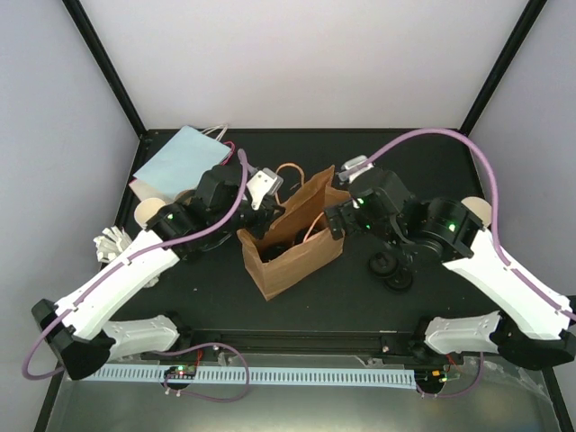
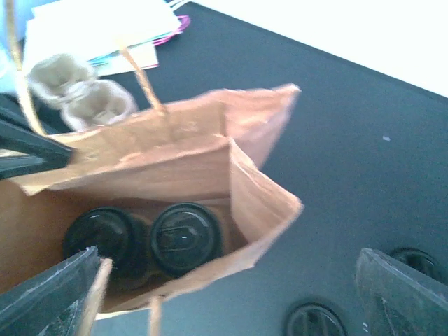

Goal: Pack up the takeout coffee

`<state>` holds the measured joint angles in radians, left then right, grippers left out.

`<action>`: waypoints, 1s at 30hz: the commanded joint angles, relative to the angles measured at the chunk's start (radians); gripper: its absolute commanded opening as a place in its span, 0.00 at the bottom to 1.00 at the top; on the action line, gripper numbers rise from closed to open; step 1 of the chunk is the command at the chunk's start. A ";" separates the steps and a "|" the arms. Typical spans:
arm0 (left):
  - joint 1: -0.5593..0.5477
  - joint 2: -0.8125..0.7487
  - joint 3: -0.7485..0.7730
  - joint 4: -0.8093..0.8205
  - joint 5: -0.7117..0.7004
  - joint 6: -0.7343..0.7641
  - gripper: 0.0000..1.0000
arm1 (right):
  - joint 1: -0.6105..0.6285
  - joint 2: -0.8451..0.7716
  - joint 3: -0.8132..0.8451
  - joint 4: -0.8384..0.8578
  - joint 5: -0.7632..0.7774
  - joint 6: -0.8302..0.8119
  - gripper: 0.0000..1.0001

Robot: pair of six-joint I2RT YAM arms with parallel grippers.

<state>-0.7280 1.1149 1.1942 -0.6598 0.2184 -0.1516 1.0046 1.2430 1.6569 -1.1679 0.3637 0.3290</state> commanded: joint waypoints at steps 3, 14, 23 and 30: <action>0.002 0.116 0.104 0.029 -0.014 -0.052 0.05 | -0.123 -0.077 -0.064 -0.105 0.222 0.182 1.00; 0.038 0.344 0.298 0.086 -0.017 -0.090 0.04 | -0.242 -0.267 -0.222 -0.044 0.228 0.212 1.00; 0.066 0.471 0.415 0.123 -0.033 -0.092 0.05 | -0.243 -0.427 -0.279 0.042 0.245 0.195 1.00; 0.074 0.492 0.457 0.104 -0.017 -0.063 0.29 | -0.242 -0.511 -0.317 0.128 0.191 0.160 1.00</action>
<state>-0.6613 1.6054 1.5944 -0.5640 0.2035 -0.2348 0.7670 0.7719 1.3659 -1.1297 0.5789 0.5194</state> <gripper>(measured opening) 0.212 1.000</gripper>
